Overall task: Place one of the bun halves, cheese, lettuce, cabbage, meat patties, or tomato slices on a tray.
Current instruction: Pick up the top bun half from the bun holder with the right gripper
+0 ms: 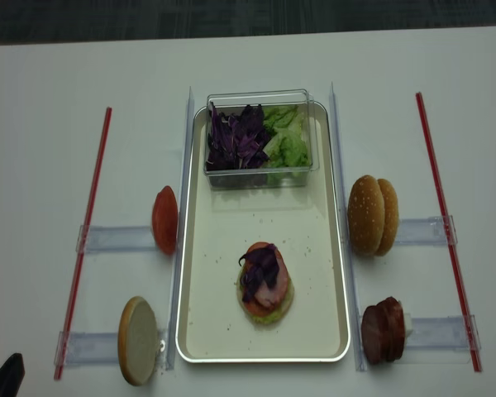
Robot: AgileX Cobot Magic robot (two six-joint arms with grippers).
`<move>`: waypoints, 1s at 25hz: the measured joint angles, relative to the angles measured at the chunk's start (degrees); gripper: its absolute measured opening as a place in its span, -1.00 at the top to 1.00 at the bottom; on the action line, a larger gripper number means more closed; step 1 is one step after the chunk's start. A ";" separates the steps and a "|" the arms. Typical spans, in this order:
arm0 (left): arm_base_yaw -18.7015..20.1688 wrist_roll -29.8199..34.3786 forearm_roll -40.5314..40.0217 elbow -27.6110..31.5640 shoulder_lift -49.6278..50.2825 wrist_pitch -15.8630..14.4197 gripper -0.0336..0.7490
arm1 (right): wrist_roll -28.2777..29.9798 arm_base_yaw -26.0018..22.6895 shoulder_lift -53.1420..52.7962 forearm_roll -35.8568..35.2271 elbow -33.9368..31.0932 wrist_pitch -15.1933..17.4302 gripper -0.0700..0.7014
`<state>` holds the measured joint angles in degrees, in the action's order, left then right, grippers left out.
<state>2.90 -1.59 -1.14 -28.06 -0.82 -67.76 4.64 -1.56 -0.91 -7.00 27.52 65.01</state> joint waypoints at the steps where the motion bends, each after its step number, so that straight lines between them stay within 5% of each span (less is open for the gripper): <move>1: 0.00 0.00 0.00 0.00 0.00 0.00 -0.21 | 0.00 0.00 0.00 0.00 0.00 0.00 -0.34; 25: 0.00 0.00 0.00 0.00 0.00 0.00 -0.21 | 0.00 0.00 0.00 0.00 0.00 0.00 -0.34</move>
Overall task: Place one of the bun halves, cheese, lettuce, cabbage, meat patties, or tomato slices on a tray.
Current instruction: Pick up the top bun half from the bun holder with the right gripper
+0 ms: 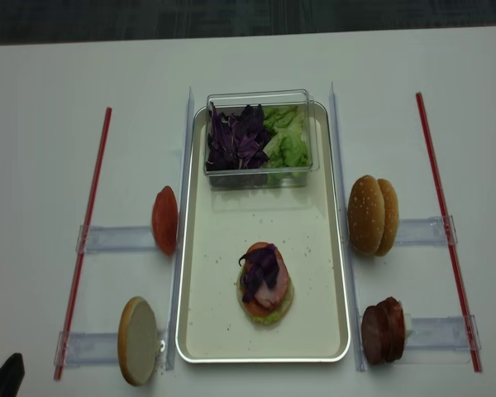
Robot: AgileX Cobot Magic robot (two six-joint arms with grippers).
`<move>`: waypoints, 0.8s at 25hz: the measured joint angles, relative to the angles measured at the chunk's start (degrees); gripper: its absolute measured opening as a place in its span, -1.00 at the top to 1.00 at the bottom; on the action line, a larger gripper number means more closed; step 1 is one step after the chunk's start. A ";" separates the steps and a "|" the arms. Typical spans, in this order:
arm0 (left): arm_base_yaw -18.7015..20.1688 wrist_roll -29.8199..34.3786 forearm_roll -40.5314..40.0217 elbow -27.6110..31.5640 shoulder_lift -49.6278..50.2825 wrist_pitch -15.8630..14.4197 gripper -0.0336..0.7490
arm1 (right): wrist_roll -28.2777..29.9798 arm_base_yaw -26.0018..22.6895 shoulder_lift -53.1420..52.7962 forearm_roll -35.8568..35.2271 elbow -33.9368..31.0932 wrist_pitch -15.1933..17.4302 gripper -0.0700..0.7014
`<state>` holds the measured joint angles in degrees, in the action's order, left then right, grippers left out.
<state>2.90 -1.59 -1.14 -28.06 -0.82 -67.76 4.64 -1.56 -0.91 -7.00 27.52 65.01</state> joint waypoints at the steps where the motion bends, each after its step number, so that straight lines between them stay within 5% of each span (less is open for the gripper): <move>1: 0.00 0.00 0.00 0.00 0.00 0.00 -0.21 | 0.00 0.00 0.00 0.00 0.00 0.00 -0.34; 20: 0.00 0.00 0.00 0.00 0.00 0.00 -0.21 | 0.00 0.00 0.00 0.00 0.00 0.00 -0.34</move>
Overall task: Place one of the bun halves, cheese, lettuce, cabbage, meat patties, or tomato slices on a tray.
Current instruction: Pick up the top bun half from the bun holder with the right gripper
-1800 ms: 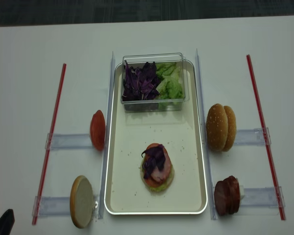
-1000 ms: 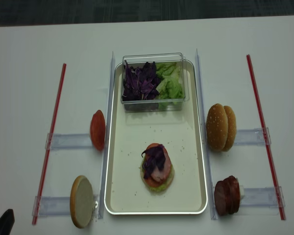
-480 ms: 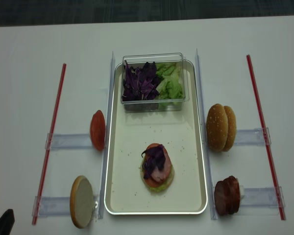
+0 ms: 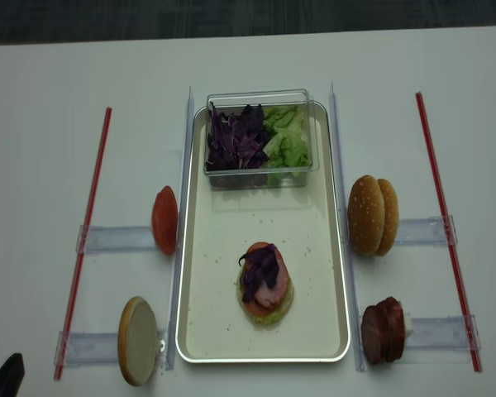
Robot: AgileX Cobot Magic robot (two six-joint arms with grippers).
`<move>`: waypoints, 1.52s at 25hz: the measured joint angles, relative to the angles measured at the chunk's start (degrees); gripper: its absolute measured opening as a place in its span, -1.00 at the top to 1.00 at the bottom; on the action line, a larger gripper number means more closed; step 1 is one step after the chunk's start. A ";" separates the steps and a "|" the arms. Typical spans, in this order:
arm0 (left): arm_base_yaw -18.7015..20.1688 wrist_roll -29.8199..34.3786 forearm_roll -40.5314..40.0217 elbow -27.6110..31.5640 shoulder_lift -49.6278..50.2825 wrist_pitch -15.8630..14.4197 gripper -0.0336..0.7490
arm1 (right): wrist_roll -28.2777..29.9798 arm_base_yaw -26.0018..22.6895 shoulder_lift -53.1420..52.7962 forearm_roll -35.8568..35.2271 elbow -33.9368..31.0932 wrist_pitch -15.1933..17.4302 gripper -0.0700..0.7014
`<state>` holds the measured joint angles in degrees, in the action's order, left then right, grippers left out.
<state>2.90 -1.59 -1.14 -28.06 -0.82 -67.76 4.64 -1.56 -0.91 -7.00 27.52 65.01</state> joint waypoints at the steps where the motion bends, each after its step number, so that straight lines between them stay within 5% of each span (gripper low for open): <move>1: 0.00 0.00 0.00 0.00 0.00 0.00 -0.21 | 0.00 0.00 0.00 0.00 0.00 0.00 -0.34; 16: 0.00 0.00 0.00 0.00 0.00 0.00 -0.21 | 0.00 0.00 3.77 0.00 0.00 0.11 -0.34; 29: 0.00 0.00 0.00 0.00 0.00 0.00 -0.21 | -2.13 0.00 16.23 -2.52 6.41 7.23 -0.34; 38: 0.00 0.00 -0.13 0.00 0.00 0.00 -0.21 | -3.42 0.00 25.94 -3.63 10.55 7.60 -0.34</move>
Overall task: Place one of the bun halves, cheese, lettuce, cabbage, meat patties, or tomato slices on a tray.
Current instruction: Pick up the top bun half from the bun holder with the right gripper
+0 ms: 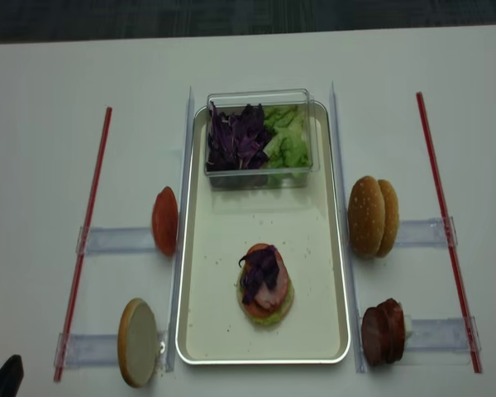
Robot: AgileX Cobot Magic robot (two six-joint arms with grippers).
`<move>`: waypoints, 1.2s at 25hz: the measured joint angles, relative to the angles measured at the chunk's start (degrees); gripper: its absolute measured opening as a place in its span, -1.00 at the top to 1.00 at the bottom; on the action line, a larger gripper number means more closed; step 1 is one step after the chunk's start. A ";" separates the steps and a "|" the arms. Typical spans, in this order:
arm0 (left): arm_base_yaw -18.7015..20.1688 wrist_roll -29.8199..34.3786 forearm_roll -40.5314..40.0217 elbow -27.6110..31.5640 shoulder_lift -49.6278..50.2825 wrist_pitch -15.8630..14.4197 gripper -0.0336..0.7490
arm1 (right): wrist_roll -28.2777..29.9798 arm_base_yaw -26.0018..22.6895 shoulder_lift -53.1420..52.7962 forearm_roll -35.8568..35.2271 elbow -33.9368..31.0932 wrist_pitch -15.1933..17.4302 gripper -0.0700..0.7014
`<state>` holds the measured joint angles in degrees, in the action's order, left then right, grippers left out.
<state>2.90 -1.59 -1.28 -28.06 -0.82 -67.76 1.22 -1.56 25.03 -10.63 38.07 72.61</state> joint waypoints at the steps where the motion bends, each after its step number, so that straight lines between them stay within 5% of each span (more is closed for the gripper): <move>1: 0.00 0.00 0.00 0.00 0.00 0.00 -0.21 | 0.00 0.00 0.98 -0.42 0.21 0.00 -0.34; 19: 0.00 -0.22 -0.13 0.00 0.00 0.00 -0.21 | 0.91 0.00 23.55 -3.20 1.68 -1.13 -0.34; 30: 0.00 -0.26 -0.13 0.00 0.00 0.00 -0.21 | 2.18 0.00 33.51 -3.20 8.54 -1.47 -0.34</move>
<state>2.90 -1.85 -1.40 -28.06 -0.82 -67.76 3.40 -1.56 58.54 -13.83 46.61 71.14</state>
